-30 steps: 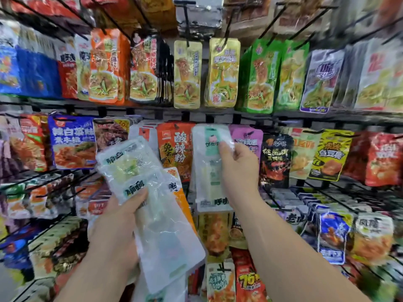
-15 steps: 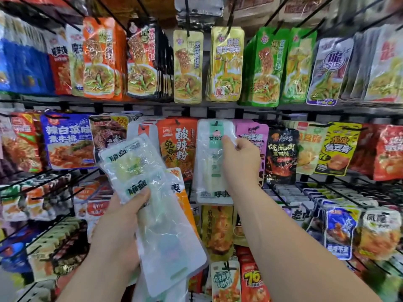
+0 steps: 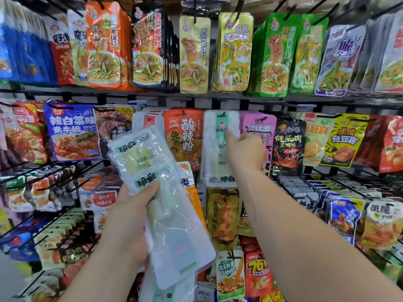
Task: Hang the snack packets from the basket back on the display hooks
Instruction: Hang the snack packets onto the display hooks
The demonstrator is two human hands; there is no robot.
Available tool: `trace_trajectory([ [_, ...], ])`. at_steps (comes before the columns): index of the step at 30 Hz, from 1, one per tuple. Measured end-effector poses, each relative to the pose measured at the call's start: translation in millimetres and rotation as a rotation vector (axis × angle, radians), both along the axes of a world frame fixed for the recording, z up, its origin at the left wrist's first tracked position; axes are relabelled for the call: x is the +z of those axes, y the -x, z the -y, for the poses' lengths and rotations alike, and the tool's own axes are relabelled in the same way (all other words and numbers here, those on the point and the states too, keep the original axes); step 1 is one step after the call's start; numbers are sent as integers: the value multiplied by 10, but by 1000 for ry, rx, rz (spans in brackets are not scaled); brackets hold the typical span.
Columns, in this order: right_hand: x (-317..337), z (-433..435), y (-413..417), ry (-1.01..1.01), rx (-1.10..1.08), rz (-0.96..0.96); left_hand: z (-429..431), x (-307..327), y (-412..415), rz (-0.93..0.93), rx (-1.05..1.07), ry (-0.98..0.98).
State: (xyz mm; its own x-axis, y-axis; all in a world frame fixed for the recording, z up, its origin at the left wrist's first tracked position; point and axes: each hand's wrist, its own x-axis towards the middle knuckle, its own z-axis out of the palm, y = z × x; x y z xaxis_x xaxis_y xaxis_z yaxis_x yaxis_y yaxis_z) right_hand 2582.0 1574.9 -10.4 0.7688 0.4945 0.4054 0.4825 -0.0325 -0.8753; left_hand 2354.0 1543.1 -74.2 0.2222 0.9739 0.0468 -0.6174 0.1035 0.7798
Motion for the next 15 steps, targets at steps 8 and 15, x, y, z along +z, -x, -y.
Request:
trace_trajectory([
  [8, -474, 717, 352, -213, 88, 124, 34, -117, 74, -33, 36, 13],
  [15, -760, 950, 994, 230, 568, 52, 126, -198, 24, -5, 65, 3],
])
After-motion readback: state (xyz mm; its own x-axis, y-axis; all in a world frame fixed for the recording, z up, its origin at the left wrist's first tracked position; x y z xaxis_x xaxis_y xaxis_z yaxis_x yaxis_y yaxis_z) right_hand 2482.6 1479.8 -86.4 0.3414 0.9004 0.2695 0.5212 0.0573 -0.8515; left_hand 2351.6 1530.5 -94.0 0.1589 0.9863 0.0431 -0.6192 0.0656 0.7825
